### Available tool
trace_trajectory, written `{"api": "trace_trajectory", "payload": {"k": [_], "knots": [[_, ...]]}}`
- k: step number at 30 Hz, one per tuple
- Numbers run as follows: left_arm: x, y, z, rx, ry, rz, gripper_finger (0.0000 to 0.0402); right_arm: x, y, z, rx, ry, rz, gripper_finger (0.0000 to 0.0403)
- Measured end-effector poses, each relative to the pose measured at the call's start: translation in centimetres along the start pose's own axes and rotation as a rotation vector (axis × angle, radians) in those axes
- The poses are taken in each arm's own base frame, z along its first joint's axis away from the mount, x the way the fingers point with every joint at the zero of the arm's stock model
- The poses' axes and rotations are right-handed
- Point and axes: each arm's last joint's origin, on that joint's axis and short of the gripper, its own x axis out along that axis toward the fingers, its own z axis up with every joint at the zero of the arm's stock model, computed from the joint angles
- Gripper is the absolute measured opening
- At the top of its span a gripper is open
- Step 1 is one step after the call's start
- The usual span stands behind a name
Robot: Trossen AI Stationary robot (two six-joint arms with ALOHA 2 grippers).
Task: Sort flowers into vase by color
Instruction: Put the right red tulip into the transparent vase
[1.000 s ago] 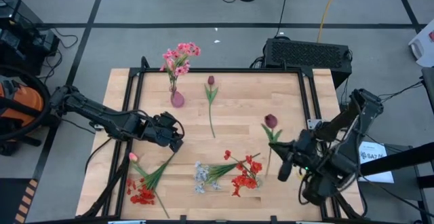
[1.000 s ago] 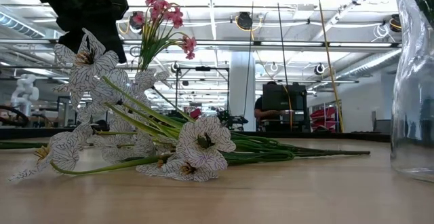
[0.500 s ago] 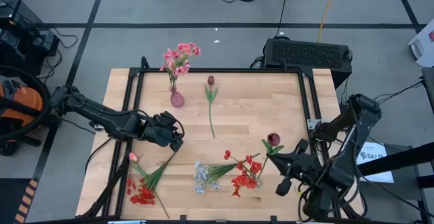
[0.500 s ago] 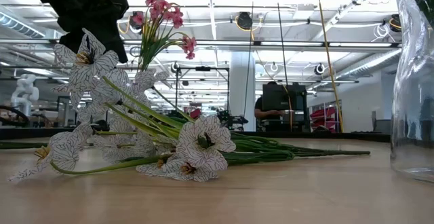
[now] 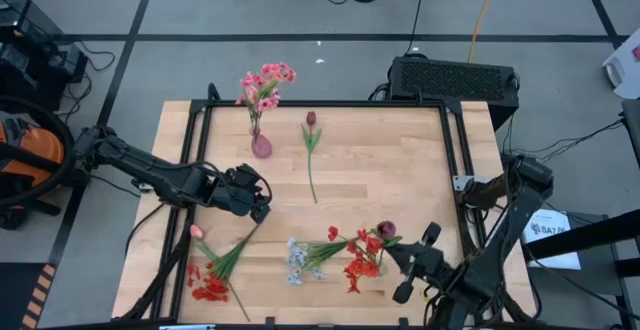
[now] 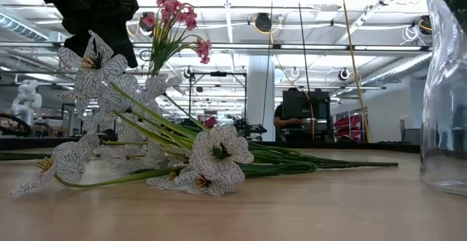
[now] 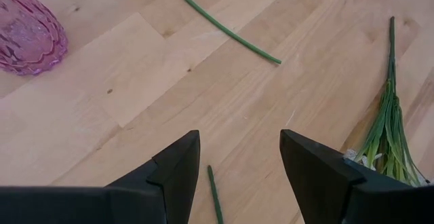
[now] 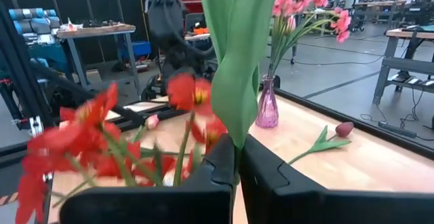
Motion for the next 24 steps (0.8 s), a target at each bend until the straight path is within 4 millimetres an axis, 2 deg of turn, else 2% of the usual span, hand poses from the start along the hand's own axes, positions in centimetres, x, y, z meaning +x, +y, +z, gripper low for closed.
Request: {"api": "trace_trajectory", "payload": {"k": [6,12,18,24], "knots": [[0.0,0.0,0.0,0.0,0.0,-0.001,0.021,0.4,1.6,-2.9,-0.02,0.001,-0.003,0.0016],[0.0,0.0,0.0,0.001,0.0,-0.001,0.021,0.6,2.5,-4.8,-0.022,0.025,0.0,0.0022],[0.0,0.0,0.0,0.0,0.001,-0.001,0.021,0.5,2.7,-5.1,-0.008,0.173,0.024,0.0023],[0.0,0.0,0.0,0.0,0.001,-0.001,0.021,0.5,2.6,-5.1,0.003,0.21,0.03,0.0024]]}}
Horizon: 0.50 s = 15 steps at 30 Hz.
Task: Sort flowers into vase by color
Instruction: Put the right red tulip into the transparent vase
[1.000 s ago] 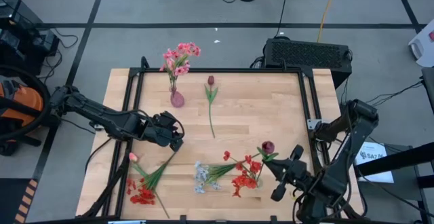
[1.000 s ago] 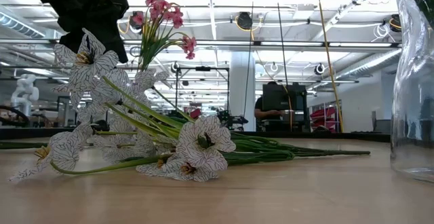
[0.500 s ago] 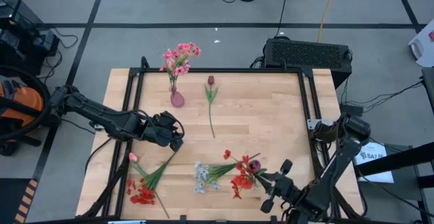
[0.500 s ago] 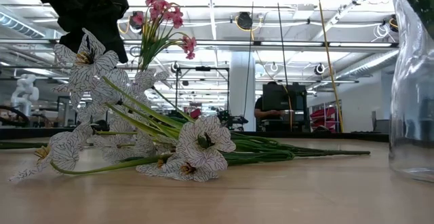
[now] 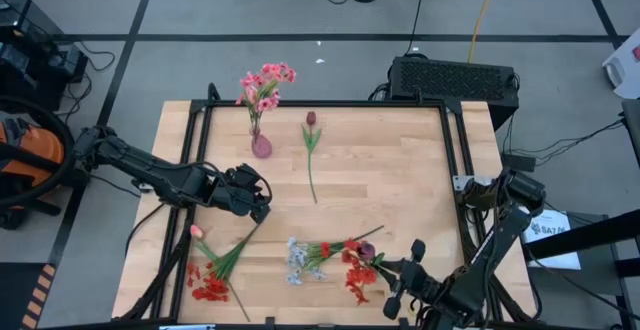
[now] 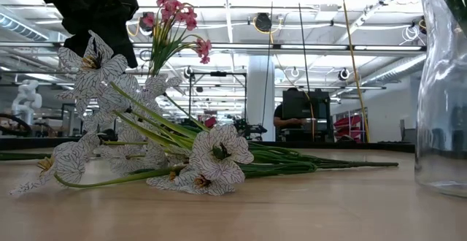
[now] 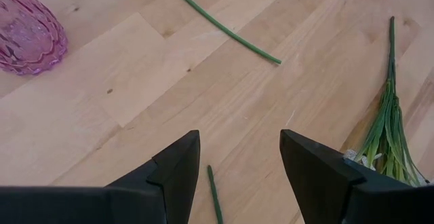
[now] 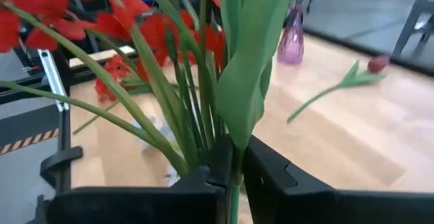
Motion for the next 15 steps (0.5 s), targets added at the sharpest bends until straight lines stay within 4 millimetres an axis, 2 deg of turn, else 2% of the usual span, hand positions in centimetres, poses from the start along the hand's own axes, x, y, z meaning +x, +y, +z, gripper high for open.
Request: {"api": "trace_trajectory", "payload": {"k": [6,15], "knots": [[0.0,0.0,0.0,0.0,0.001,0.0,0.021,-0.5,-0.4,1.4,0.075,0.099,0.028,0.0038],[0.0,0.0,0.0,0.001,0.005,-0.003,0.021,-0.9,-1.5,3.7,0.115,0.205,0.052,0.011]]}}
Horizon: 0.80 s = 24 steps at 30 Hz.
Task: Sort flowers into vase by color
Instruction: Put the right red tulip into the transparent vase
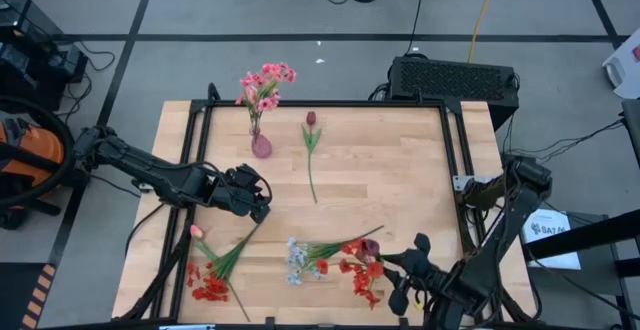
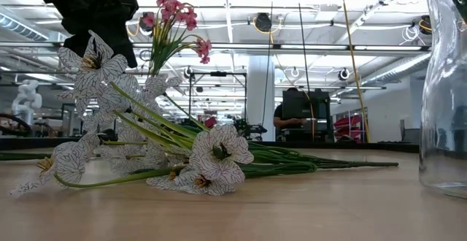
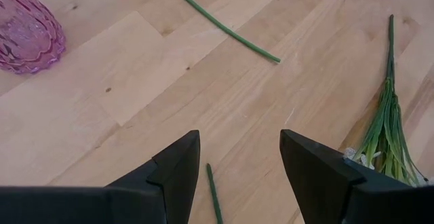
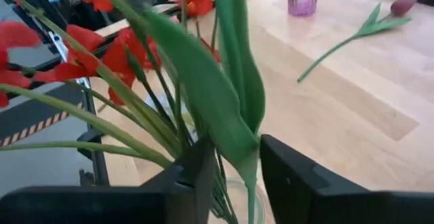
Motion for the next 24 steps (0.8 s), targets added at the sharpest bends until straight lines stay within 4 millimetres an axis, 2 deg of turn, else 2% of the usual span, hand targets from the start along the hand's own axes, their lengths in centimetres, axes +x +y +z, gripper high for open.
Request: {"api": "trace_trajectory", "payload": {"k": [6,14,19,24], "knots": [[0.0,0.0,0.0,0.0,0.001,0.0,0.021,-0.4,-0.3,0.9,0.003,0.066,0.023,0.0152],[0.0,0.0,0.0,-0.001,0.003,-0.002,0.021,-3.0,-1.8,4.7,0.015,0.124,0.122,0.0182],[0.0,0.0,0.0,-0.006,0.005,-0.003,0.021,-4.7,-3.7,7.4,-0.031,0.107,0.166,0.0182],[0.0,0.0,0.0,-0.007,0.005,-0.003,0.021,-6.2,-7.1,9.8,-0.055,0.103,0.126,0.0165]]}}
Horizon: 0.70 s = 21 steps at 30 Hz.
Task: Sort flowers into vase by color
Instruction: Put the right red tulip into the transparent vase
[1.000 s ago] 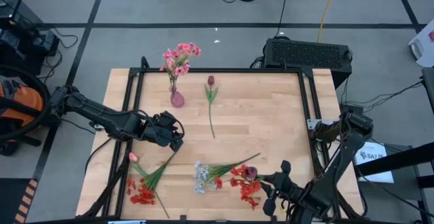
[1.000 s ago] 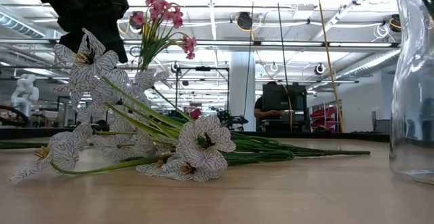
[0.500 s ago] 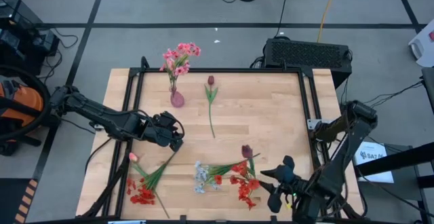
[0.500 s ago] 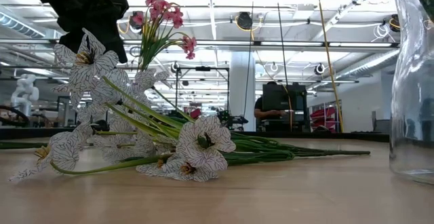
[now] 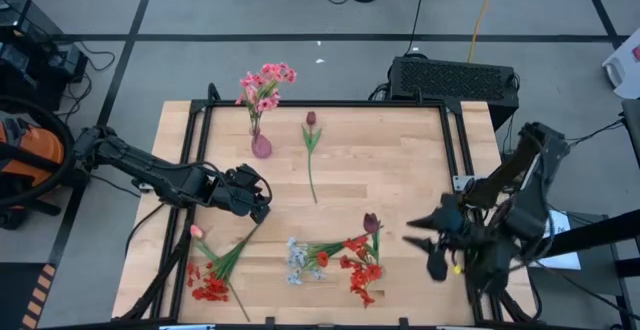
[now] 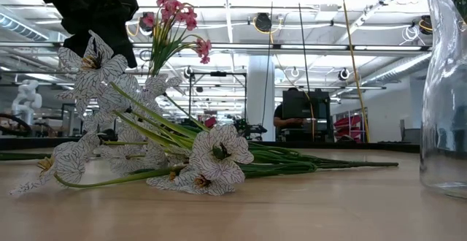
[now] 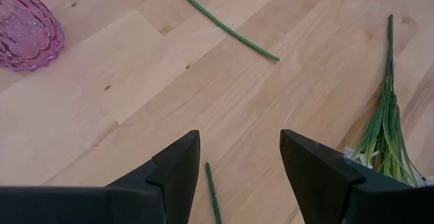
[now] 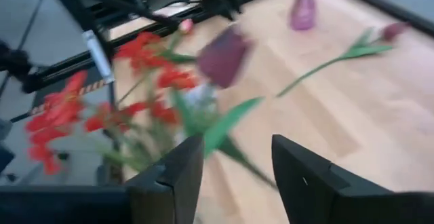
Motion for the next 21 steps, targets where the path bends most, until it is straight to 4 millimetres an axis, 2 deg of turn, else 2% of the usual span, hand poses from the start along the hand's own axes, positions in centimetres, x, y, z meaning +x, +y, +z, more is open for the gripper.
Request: {"api": "trace_trajectory", "payload": {"k": [5,11,17,21], "knots": [[0.0,-0.1,-0.2,-0.028,0.053,-0.03,0.021,-1.0,-3.3,1.6,0.077,-0.024,-0.103,0.0134],[0.0,-0.1,-0.5,-0.022,0.158,-0.07,0.021,-0.8,-7.6,3.0,0.122,0.235,-0.258,0.0095],[0.1,-0.6,-1.3,-0.014,0.375,-0.167,0.021,-0.3,-10.0,5.0,0.055,0.366,-0.214,0.0079],[1.0,-0.7,-2.6,-0.034,0.555,-0.129,0.021,0.5,-10.9,6.0,0.003,0.362,-0.228,0.0078]]}}
